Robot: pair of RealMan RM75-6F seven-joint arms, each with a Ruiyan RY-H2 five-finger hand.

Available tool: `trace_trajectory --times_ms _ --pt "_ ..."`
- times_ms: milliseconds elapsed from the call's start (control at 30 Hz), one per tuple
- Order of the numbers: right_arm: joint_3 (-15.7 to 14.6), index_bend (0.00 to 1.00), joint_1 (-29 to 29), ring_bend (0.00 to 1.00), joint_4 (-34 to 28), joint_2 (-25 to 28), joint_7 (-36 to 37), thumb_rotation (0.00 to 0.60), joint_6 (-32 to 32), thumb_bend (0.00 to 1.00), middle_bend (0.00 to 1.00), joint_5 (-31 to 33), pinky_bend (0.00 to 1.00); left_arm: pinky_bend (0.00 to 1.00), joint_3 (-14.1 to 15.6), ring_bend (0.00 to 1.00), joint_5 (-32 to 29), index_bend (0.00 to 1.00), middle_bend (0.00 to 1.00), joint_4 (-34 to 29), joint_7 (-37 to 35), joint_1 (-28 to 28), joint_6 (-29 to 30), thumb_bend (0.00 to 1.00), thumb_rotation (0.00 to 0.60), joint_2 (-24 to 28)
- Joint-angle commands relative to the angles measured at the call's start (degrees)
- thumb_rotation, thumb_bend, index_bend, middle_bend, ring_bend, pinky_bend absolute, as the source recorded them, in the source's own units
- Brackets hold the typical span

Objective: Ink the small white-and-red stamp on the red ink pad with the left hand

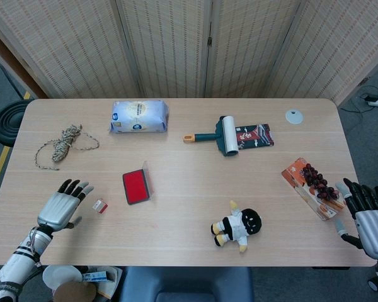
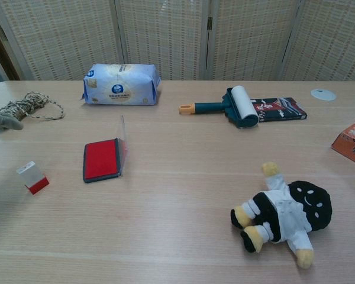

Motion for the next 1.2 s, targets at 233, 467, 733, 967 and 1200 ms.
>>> trace_trajectory --times_ms 233,467,733,967,1200 --pt "-0.16 0.02 0.05 0.00 0.85 1.10 3.45 0.600 0.45 0.41 0.00 -0.33 0.00 0.00 -0.53 0.00 -8.07 0.15 0.05 0.58 7.98 -5.26 -4.17 0.30 0.600 -2.59" --pt "-0.28 0.02 -0.29 0.00 1.11 1.47 5.02 0.600 1.55 0.41 0.00 -0.86 0.00 0.00 0.21 0.00 -10.26 0.16 0.05 0.80 8.26 -6.76 -4.29 0.30 0.600 -4.13" --pt "-0.70 0.02 -0.64 0.00 1.08 1.54 4.97 0.600 2.57 0.41 0.00 -1.92 0.00 0.00 1.32 0.00 -11.31 0.22 0.07 2.52 7.76 -7.70 -4.22 0.30 0.600 -5.82" --pt "-0.85 0.02 -0.63 0.00 0.82 1.29 4.03 0.600 2.53 0.41 0.00 -2.07 0.00 0.00 2.17 0.00 -11.24 0.25 0.07 4.49 5.61 -8.23 -4.81 0.30 0.600 -6.75" --pt "-0.70 0.02 -0.55 0.00 0.78 1.15 3.63 0.600 2.31 0.41 0.00 -1.52 0.00 0.00 2.77 0.00 -10.76 0.27 0.07 6.72 3.29 -8.70 -5.42 0.30 0.600 -7.49"
